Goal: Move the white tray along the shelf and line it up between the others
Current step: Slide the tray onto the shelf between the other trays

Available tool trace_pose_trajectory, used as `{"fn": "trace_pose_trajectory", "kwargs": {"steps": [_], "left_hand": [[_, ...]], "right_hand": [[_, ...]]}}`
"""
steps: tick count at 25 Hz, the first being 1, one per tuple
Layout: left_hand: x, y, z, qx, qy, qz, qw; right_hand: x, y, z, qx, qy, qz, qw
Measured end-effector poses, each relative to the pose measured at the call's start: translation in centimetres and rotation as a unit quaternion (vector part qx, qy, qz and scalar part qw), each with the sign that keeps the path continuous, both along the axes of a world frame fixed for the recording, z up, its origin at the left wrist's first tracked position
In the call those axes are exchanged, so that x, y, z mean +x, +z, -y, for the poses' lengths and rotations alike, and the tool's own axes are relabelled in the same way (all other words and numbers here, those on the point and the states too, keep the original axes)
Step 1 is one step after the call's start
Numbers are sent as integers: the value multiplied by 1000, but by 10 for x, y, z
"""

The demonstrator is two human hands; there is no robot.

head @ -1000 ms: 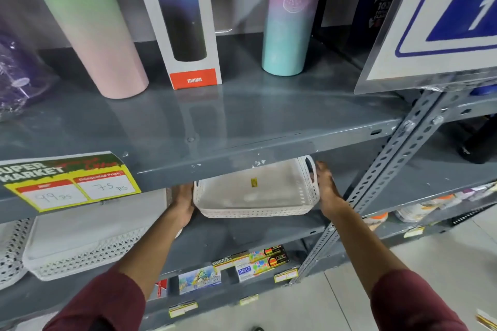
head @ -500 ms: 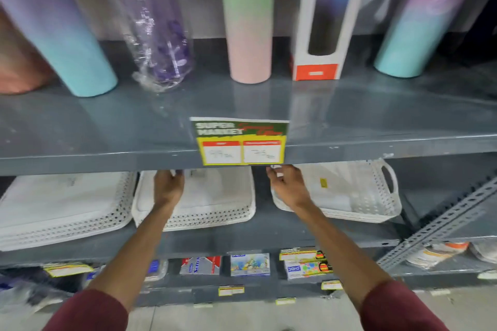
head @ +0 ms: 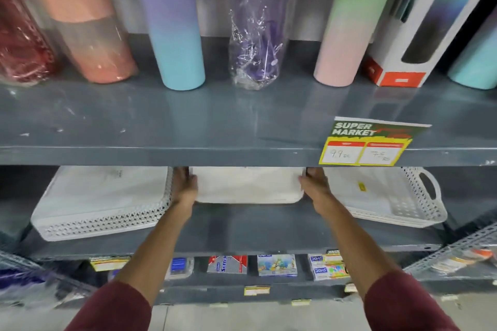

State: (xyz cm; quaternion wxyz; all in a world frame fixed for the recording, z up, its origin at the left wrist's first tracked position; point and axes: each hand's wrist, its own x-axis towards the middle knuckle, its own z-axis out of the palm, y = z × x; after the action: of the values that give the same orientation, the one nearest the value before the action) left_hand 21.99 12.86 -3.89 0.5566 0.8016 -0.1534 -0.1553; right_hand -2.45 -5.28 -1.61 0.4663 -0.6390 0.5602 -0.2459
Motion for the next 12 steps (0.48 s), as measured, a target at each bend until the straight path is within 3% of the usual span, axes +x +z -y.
{"fn": "trace_pose_trajectory", "kwargs": {"steps": [1,2,4,6,9,12], "left_hand": [[6,-3,-4,-60,17,-18,998],[10,-4,-9,-136,35,-92,986],[11,-2,-24,-250,40,-229,940],[10,-7,-35,-261,-8,-264,929],[5,-35,-28,-215,-22,-211,953],[-22,-16,-21,-95,-39,-143,984]], "right_hand": [[-6,2,1,3,-21,28,999],[-11,3,1,10,-44,64,997],[-22,-1,-1,76,-82,164,980],[-28,-7,-4,139,-60,215,965],[-26,-13,-9,217,15,135,967],[-26,-20,-16,65,50,-19,996]]}}
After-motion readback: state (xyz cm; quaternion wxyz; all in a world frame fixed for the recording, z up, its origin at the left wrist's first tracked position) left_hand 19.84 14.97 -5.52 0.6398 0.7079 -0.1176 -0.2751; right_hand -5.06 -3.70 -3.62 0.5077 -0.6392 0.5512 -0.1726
